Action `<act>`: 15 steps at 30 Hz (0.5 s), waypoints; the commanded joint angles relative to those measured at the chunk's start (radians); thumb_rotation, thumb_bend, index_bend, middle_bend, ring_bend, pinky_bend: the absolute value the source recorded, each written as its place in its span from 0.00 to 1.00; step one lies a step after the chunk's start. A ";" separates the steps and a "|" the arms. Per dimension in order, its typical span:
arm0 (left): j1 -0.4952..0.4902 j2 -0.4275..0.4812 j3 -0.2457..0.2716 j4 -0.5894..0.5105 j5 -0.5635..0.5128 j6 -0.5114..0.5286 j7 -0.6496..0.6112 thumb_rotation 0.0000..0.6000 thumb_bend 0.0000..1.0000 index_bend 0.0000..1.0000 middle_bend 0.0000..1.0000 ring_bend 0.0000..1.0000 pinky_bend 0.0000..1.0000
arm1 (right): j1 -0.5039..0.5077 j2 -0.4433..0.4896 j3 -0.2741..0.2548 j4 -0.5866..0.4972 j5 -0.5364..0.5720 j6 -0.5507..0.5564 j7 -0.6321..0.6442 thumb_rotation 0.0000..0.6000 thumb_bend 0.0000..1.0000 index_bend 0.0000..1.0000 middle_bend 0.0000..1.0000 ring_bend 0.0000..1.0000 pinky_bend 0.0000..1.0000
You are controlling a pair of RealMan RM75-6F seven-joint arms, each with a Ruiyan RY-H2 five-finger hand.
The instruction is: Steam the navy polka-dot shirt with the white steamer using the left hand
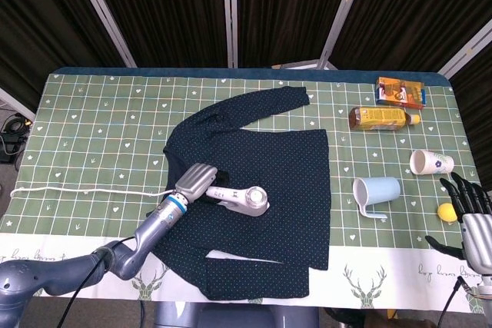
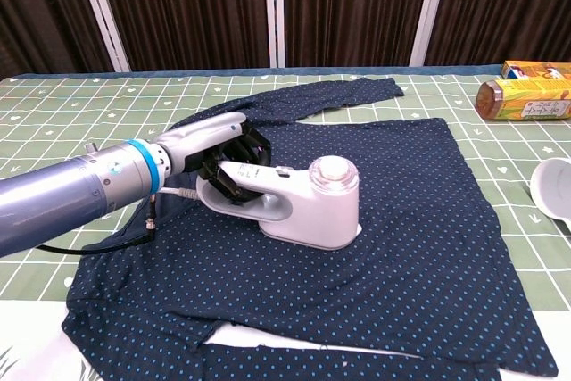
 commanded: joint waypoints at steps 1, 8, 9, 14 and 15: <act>-0.006 -0.008 -0.006 -0.008 -0.006 -0.001 0.014 1.00 0.93 1.00 0.88 0.84 1.00 | 0.000 0.001 0.000 0.001 0.001 0.001 0.002 1.00 0.00 0.00 0.00 0.00 0.00; -0.019 -0.028 -0.010 -0.018 -0.015 -0.005 0.050 1.00 0.93 1.00 0.88 0.84 1.00 | -0.002 0.003 0.000 0.001 -0.002 0.004 0.009 1.00 0.00 0.00 0.00 0.00 0.00; -0.021 -0.033 -0.012 -0.018 -0.018 -0.005 0.056 1.00 0.93 1.00 0.88 0.84 1.00 | -0.002 0.003 -0.001 0.002 -0.004 0.004 0.009 1.00 0.00 0.00 0.00 0.00 0.00; -0.023 -0.041 -0.014 -0.019 -0.027 -0.006 0.069 1.00 0.93 1.00 0.88 0.84 1.00 | -0.003 0.003 -0.002 0.002 -0.006 0.006 0.010 1.00 0.00 0.00 0.00 0.00 0.00; -0.021 -0.039 -0.014 -0.020 -0.029 -0.005 0.071 1.00 0.93 1.00 0.88 0.84 1.00 | -0.004 0.003 -0.001 0.002 -0.006 0.008 0.009 1.00 0.00 0.00 0.00 0.00 0.00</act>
